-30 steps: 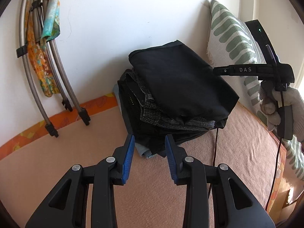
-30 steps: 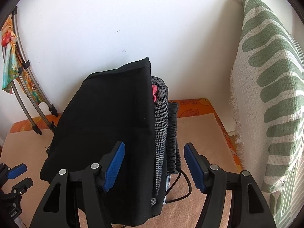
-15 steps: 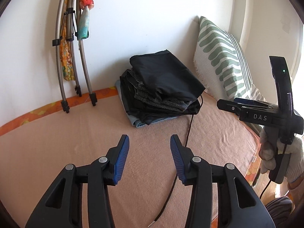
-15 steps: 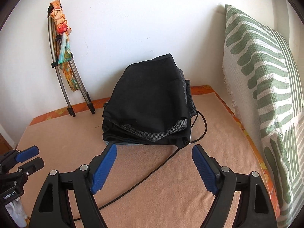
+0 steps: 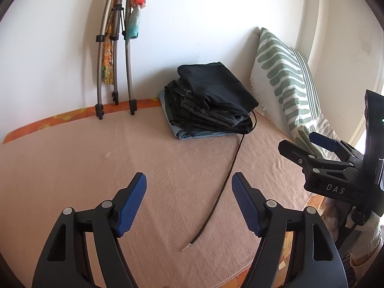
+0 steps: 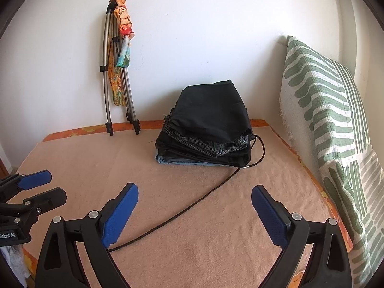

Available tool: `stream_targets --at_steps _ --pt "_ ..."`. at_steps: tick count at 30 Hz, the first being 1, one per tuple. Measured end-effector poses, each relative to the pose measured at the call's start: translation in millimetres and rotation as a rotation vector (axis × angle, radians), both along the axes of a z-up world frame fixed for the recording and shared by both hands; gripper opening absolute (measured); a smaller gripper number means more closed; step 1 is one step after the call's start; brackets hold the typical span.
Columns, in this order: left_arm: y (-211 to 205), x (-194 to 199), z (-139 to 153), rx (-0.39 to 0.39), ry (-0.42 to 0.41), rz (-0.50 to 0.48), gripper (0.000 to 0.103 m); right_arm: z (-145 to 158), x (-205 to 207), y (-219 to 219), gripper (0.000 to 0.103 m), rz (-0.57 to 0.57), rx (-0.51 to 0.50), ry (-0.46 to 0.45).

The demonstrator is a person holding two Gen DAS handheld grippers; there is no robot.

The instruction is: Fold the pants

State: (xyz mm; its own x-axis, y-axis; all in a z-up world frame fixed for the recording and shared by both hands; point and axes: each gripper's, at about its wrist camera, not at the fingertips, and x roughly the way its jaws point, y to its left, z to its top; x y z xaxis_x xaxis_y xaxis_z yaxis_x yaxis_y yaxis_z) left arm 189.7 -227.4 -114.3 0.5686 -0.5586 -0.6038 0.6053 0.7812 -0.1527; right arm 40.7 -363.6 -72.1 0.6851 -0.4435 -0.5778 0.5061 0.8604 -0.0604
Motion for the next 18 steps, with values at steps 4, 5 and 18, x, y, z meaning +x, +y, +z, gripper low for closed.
stream_targets --at_steps 4,5,18 --pt "9.1 2.8 -1.7 0.016 -0.006 0.046 0.074 -7.0 2.7 9.8 0.103 -0.008 -0.051 -0.026" --pt "11.9 3.3 -1.6 0.018 -0.007 0.055 0.074 -9.0 4.2 9.7 0.103 -0.006 -0.033 -0.024" --pt "30.1 -7.8 8.2 -0.001 -0.035 0.099 0.074 7.3 5.4 15.2 0.103 0.015 -0.004 -0.092"
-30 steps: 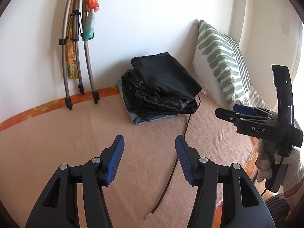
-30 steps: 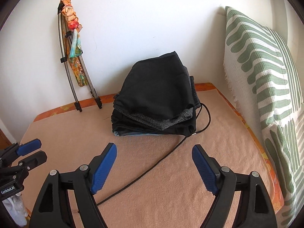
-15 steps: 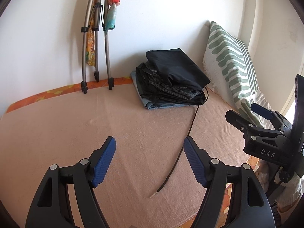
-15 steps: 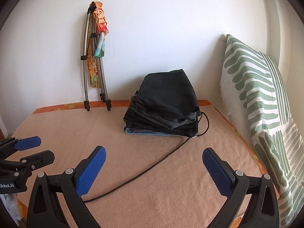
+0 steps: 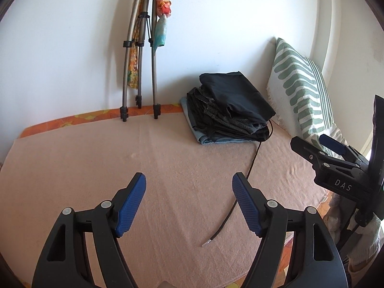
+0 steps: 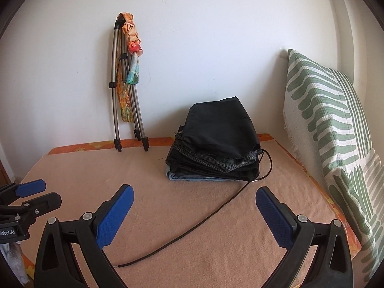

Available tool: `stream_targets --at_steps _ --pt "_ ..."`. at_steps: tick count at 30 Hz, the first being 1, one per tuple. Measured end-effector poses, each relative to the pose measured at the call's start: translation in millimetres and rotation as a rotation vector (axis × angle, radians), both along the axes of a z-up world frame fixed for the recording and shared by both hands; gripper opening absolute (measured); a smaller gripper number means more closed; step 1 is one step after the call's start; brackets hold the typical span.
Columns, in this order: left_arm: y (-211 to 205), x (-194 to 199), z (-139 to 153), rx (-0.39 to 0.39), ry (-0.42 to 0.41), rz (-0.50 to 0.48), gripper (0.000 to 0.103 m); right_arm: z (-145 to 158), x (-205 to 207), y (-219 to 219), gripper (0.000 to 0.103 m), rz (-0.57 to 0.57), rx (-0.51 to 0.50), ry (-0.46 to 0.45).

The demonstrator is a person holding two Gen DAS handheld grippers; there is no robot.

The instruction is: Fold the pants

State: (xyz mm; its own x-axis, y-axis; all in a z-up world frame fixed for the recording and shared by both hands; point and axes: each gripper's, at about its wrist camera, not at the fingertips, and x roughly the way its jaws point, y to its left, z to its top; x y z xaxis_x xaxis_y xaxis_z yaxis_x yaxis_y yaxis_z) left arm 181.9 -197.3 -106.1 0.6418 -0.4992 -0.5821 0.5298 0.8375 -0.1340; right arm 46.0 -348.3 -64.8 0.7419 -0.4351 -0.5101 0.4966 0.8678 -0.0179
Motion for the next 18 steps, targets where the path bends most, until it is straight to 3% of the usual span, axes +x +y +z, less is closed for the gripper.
stream_targets --at_steps 8,10,14,18 --pt "-4.9 -6.2 -4.9 0.016 0.012 -0.007 0.075 2.4 1.3 8.4 0.103 0.012 -0.019 -0.004" --pt "-3.3 -7.4 -4.0 0.008 0.006 -0.001 0.083 4.0 -0.1 9.2 0.103 0.008 -0.024 -0.009" --pt "-2.1 -9.8 -2.5 0.017 -0.028 0.019 0.085 5.2 -1.3 6.5 0.103 0.008 0.000 -0.022" --pt "-0.6 -7.7 -6.6 0.014 -0.013 0.020 0.100 4.8 -0.7 5.1 0.103 0.000 0.005 -0.024"
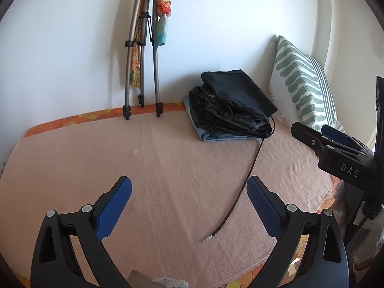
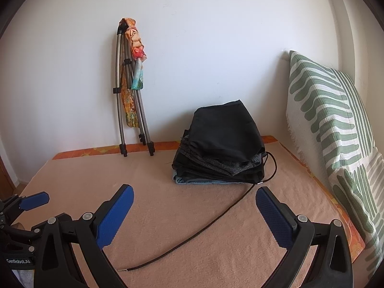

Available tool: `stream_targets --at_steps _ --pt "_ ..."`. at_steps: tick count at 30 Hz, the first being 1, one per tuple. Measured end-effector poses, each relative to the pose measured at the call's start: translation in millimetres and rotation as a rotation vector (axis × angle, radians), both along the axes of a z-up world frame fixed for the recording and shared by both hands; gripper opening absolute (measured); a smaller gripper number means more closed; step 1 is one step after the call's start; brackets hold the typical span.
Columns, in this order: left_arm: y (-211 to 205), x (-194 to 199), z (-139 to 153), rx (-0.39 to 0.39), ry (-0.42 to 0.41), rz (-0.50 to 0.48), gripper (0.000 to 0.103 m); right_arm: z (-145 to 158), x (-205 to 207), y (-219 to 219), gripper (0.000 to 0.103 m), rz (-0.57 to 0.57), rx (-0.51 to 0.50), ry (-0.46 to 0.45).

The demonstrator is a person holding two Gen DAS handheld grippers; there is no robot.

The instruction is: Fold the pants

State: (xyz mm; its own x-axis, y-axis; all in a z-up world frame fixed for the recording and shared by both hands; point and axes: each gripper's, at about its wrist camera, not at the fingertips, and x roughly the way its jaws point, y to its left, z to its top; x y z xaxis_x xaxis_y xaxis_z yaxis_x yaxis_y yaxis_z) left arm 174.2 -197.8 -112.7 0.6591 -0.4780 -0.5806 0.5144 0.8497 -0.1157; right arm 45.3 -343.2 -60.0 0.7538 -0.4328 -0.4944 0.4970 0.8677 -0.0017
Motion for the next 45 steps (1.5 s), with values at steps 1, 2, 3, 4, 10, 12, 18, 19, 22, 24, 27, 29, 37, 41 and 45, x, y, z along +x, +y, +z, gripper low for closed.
stream_targets --at_steps 1,2,3,4,10,12,18,19,22,24,27,29,37,41,45 --pt "0.3 0.4 -1.0 0.001 0.002 0.004 0.100 -0.3 0.4 0.1 0.103 -0.001 -0.001 0.002" --pt "0.1 1.1 -1.7 0.003 0.005 0.005 0.100 -0.4 0.5 0.1 0.103 -0.001 0.000 0.003" --pt "0.3 1.6 -2.2 0.003 0.010 0.004 0.100 -0.7 0.7 -0.1 0.103 -0.001 0.003 0.003" --pt "0.5 1.7 -2.1 0.003 0.013 0.005 0.100 -0.9 1.0 -0.4 0.103 0.000 0.006 0.004" --pt "2.3 -0.4 0.1 -0.001 0.007 0.006 0.100 -1.1 2.3 -0.9 0.103 0.000 0.008 0.006" --pt "2.7 -0.4 0.3 0.001 0.004 0.006 0.100 -1.4 2.5 -1.7 0.103 -0.003 0.012 0.004" --pt "3.7 -1.8 0.6 0.000 0.006 0.007 0.100 -2.8 2.7 -3.1 0.103 -0.008 0.014 0.007" --pt "3.8 -1.7 0.7 -0.004 0.006 0.007 0.100 -2.9 2.6 -3.2 0.103 -0.009 0.014 0.007" --pt "3.6 -1.9 1.0 -0.004 0.004 0.006 0.100 -2.8 2.1 -3.2 0.103 -0.009 0.016 0.003" --pt "3.9 -2.0 1.1 -0.003 0.004 0.006 0.100 -2.4 2.4 -3.2 0.103 -0.009 0.014 0.001" --pt "4.0 -2.1 0.9 -0.004 0.006 0.005 0.100 -2.9 2.5 -2.3 0.103 -0.009 0.006 0.003" --pt "4.5 -2.4 0.7 -0.003 0.007 0.005 0.100 -3.2 2.7 -1.8 0.103 -0.008 0.005 0.005" --pt "4.6 -2.0 1.5 -0.007 0.007 0.004 0.100 -3.5 2.9 -2.9 0.103 -0.010 0.010 0.005" --pt "4.4 -2.7 1.7 -0.006 0.005 0.001 0.100 -4.0 2.7 -3.0 0.103 -0.009 0.012 0.007" --pt "4.2 -3.3 1.7 -0.009 0.008 -0.002 0.100 -4.3 2.5 -3.8 0.103 -0.006 0.013 0.007"
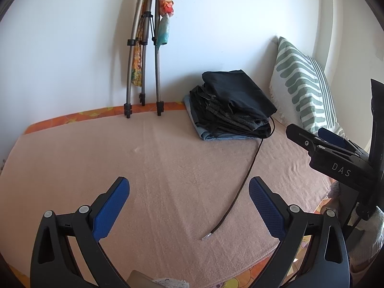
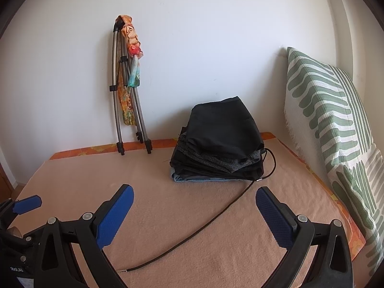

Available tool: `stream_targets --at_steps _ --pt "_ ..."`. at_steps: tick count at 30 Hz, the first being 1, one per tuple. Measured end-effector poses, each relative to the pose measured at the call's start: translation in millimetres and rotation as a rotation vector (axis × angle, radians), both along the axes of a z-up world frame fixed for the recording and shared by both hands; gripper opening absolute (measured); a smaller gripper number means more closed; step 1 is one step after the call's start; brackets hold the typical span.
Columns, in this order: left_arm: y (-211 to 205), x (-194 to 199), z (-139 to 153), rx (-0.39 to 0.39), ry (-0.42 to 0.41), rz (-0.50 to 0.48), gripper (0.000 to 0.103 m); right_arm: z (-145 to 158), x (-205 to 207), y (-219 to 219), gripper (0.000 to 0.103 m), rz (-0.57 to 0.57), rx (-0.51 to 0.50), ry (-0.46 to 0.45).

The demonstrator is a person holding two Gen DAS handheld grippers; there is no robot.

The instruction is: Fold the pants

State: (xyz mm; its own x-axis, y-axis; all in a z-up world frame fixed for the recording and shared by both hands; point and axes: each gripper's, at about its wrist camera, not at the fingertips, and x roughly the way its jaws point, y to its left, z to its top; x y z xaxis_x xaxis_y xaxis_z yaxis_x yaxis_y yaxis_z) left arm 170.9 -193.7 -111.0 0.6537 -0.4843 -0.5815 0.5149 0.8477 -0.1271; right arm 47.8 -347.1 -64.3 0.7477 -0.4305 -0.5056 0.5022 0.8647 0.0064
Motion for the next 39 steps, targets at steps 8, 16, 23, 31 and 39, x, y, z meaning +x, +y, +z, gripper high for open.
stream_targets --at_steps 8,16,23,31,39 --pt "-0.4 -0.6 1.1 -0.001 -0.001 -0.002 0.100 -1.4 2.4 0.4 0.103 0.007 0.001 0.006" --pt "-0.1 -1.1 2.7 -0.003 -0.005 -0.003 0.100 -1.8 3.3 -0.8 0.103 0.009 0.013 0.007" --pt "-0.6 -3.9 4.3 0.001 -0.014 -0.009 0.100 -1.5 3.4 -0.6 0.103 0.008 0.009 0.005" --pt "-0.1 -4.2 5.5 -0.003 -0.019 -0.006 0.100 -1.5 3.4 -0.3 0.103 0.007 0.010 0.005" --pt "-0.7 -5.2 5.9 -0.001 -0.017 -0.014 0.100 -1.4 4.3 1.2 0.103 0.011 0.011 0.007"
